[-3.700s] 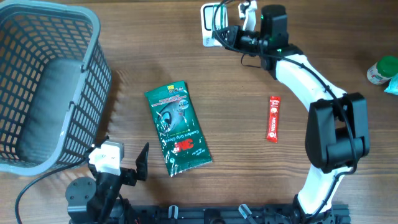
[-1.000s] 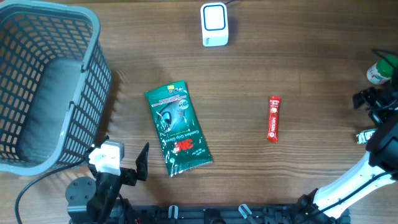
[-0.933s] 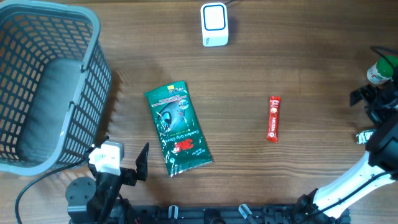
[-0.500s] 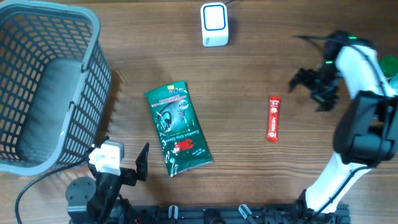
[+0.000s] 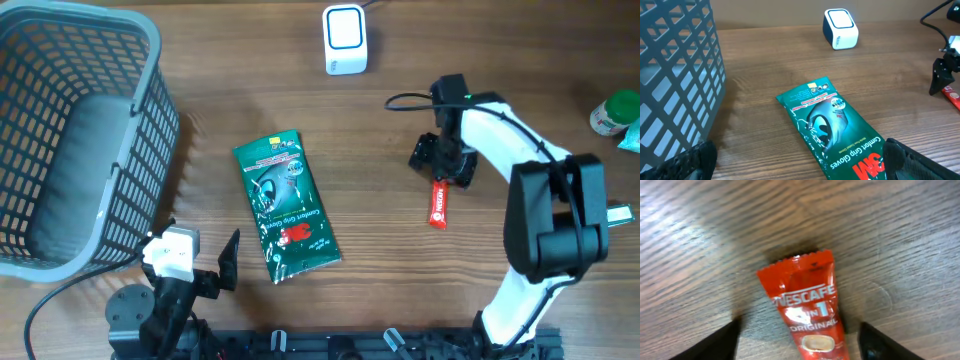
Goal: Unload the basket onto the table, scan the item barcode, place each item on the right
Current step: 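Reach the right gripper to the red Nescafe sachet and grasp it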
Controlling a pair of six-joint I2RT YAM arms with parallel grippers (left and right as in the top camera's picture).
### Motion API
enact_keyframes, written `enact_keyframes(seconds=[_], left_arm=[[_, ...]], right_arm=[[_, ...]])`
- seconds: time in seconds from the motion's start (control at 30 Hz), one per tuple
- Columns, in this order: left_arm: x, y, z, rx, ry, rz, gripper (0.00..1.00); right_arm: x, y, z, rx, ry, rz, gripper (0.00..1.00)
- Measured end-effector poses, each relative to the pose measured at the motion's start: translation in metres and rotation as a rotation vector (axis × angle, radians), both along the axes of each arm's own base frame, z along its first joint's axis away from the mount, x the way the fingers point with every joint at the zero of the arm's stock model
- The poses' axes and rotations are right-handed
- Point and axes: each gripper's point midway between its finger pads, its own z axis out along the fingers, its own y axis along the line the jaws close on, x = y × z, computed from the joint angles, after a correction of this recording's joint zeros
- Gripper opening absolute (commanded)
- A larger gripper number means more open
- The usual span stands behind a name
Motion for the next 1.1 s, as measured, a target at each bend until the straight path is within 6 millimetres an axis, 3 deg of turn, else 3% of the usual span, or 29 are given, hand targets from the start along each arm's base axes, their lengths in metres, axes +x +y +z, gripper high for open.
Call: enact_keyframes(seconds=[0.27, 0.3, 0.33, 0.43, 0.47, 0.77, 0.87, 0.93, 1.0, 1.1], left_arm=[[0.000, 0.000, 0.000, 0.000, 0.000, 0.000, 1.00], [0.000, 0.000, 0.000, 0.000, 0.000, 0.000, 1.00], [0.000, 0.000, 0.000, 0.000, 0.000, 0.000, 1.00], [0.000, 0.000, 0.000, 0.000, 0.000, 0.000, 1.00], [0.000, 0.000, 0.000, 0.000, 0.000, 0.000, 1.00], [0.000, 0.000, 0.000, 0.000, 0.000, 0.000, 1.00], [0.000, 0.000, 0.000, 0.000, 0.000, 0.000, 1.00], [0.000, 0.000, 0.000, 0.000, 0.000, 0.000, 1.00], [0.000, 0.000, 0.000, 0.000, 0.001, 0.000, 1.00], [0.000, 0.000, 0.000, 0.000, 0.000, 0.000, 1.00]], right_arm=[[-0.018, 0.000, -0.005, 0.006, -0.011, 0.005, 0.63], [-0.020, 0.000, -0.005, 0.009, -0.008, 0.004, 0.59], [-0.021, 0.001, -0.005, 0.013, -0.004, 0.004, 0.44], [-0.028, 0.004, -0.005, 0.033, 0.025, -0.001, 0.20], [-0.031, 0.005, -0.005, 0.042, 0.037, -0.006, 0.07], [-0.039, 0.013, -0.005, 0.123, 0.068, 0.031, 0.04], [-0.025, 0.045, -0.003, 0.317, -0.013, 0.117, 0.04], [-0.003, 0.094, 0.001, 0.604, -0.132, 0.224, 0.04], [0.005, 0.127, 0.007, 0.825, -0.214, 0.308, 0.05], [0.012, 0.164, 0.040, 1.159, -0.387, 0.484, 0.04]])
